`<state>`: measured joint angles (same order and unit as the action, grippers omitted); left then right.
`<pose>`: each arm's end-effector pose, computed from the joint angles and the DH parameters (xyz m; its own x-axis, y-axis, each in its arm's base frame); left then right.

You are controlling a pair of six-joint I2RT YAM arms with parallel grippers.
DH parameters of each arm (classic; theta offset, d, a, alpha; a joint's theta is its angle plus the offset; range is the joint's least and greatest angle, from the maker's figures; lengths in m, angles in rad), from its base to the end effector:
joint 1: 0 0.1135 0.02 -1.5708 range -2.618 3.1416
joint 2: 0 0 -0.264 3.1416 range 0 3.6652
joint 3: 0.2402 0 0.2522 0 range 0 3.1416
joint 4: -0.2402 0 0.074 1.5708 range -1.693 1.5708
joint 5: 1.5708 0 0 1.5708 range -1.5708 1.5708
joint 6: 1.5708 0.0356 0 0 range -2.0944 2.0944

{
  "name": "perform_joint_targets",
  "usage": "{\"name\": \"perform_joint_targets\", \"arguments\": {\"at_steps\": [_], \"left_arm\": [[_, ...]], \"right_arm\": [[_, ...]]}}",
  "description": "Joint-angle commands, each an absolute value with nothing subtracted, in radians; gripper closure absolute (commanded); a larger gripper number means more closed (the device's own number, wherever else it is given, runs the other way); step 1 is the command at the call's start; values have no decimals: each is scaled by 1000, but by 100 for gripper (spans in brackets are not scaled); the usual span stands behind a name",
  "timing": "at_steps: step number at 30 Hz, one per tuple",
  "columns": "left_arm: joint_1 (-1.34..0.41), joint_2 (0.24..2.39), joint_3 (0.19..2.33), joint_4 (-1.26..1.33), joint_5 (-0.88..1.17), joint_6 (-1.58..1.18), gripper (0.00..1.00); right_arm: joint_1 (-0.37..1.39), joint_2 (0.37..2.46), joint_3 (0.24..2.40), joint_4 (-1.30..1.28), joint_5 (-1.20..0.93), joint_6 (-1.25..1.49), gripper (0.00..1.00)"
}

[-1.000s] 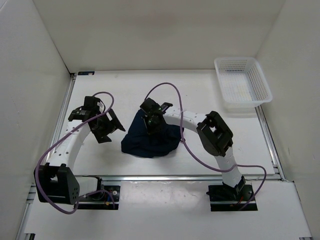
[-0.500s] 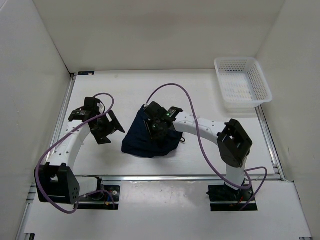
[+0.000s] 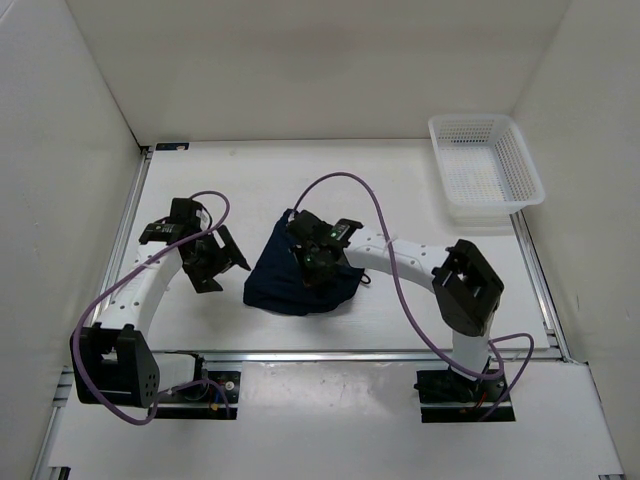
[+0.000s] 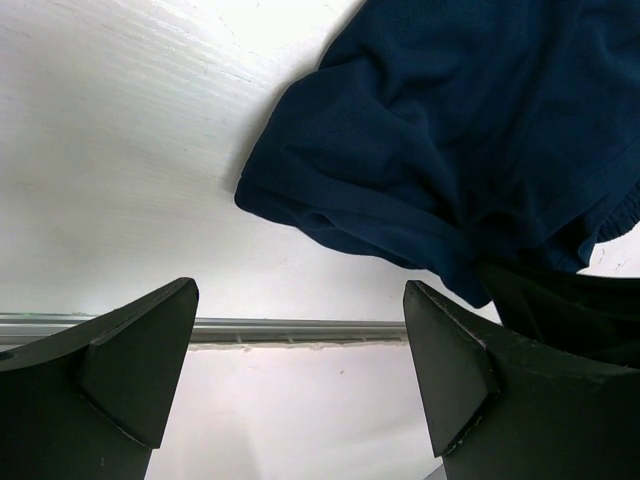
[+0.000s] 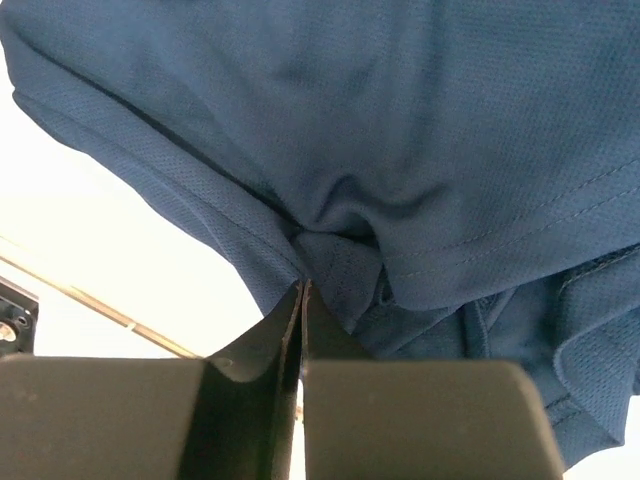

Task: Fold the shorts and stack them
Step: Fold the shorts

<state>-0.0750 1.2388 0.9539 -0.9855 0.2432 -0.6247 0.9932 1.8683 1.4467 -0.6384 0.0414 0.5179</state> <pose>0.2168 -0.0249 0.2481 -0.8567 -0.5049 -0.1055 -0.4405 0.8226 -0.3596 0.2191 0.3335 0.2248 -0.8228 -0.3565 -0.4426 -0.4819 0.8505 0.2106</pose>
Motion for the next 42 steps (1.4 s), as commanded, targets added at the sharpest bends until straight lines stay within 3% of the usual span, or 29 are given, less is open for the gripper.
{"name": "perform_joint_targets", "arguments": {"at_steps": [1, 13, 14, 16, 17, 20, 26, 36, 42], "left_arm": [[-71, 1216, 951, -968, 249, -612, 5], [-71, 1264, 951, -940, 249, -603, 5], [-71, 1264, 951, -940, 258, -603, 5], [-71, 1264, 951, -940, 258, -603, 5], [-71, 1264, 951, -931, 258, -603, 5], [-81, 1273, 960, -931, 258, -603, 5], [-100, 1293, 980, -931, 267, -603, 5], [-100, 1273, 969, -931, 267, -603, 5], [-100, 1264, 950, -931, 267, -603, 5]], "right_arm": [[1025, 1790, 1428, -661, 60, 502, 100], [1121, 1643, 1210, -686, 86, 522, 100], [1121, 1643, 1210, -695, 86, 522, 91], [1121, 1622, 1210, -719, 130, 522, 84], [1121, 1612, 1219, -719, 147, 522, 68], [1112, 1574, 1242, -739, 208, 546, 47], [970, 1545, 1243, -678, 250, 581, 51], [920, 1753, 1400, -632, 158, 581, 53], [920, 1821, 1411, -623, 137, 581, 45]]}}
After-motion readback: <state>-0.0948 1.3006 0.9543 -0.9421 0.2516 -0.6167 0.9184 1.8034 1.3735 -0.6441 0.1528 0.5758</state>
